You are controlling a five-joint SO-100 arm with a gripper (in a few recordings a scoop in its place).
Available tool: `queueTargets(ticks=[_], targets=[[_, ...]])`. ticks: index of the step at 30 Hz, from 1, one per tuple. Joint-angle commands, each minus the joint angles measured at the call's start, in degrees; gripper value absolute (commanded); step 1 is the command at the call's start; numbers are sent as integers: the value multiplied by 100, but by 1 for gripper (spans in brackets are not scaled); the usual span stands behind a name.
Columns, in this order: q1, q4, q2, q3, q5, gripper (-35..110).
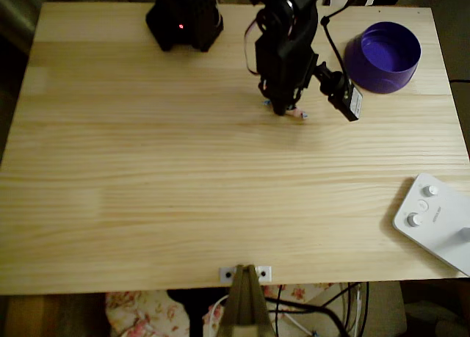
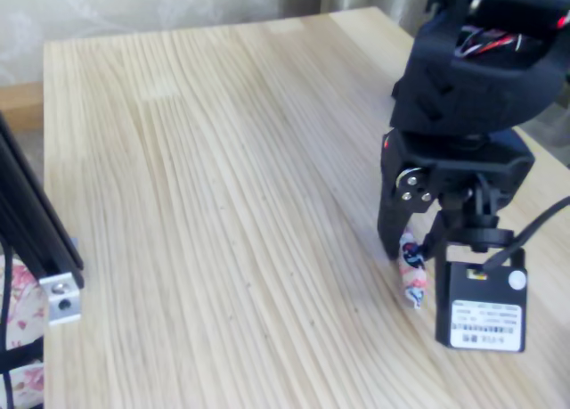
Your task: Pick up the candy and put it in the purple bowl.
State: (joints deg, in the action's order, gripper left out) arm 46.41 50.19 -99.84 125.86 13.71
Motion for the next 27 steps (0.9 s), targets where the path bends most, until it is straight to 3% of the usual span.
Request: queueTargets(ticks=[1,16,27], targets=[[26,105,-378,105,-123,1],[132,1652,-2250,-554,-650,-1],[1854,2259,-2742,-2004,-1441,-1]])
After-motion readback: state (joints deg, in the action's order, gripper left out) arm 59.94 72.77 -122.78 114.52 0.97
